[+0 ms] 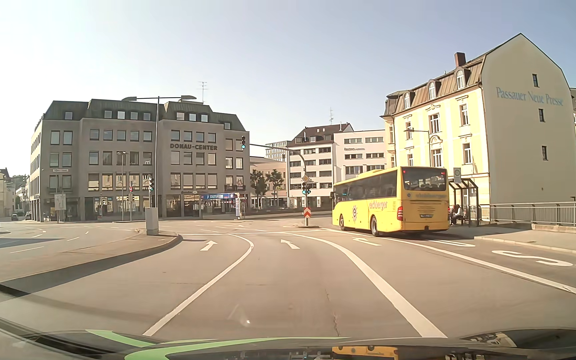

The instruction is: Follow the waypoints while adhering to traffic rules and regulations

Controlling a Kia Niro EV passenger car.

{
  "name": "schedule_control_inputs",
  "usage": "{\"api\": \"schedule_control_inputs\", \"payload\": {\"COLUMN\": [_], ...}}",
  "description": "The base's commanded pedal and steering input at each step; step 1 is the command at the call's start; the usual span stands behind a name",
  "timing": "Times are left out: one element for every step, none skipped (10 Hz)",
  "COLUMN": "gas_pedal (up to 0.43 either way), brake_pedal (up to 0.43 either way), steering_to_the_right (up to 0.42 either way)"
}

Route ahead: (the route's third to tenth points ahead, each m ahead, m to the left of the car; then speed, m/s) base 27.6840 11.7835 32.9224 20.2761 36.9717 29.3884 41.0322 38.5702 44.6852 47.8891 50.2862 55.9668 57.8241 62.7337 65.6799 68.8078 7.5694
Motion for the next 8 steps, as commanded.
{"api": "schedule_control_inputs", "payload": {"gas_pedal": [0.079, 0.079, 0.067, 0.067, 0.067, 0.059, 0.047, 0.047], "brake_pedal": [0.000, 0.000, 0.000, 0.000, 0.000, 0.000, 0.000, 0.000], "steering_to_the_right": [-0.009, -0.011, -0.013, -0.015, -0.017, -0.018, -0.018, -0.021]}}
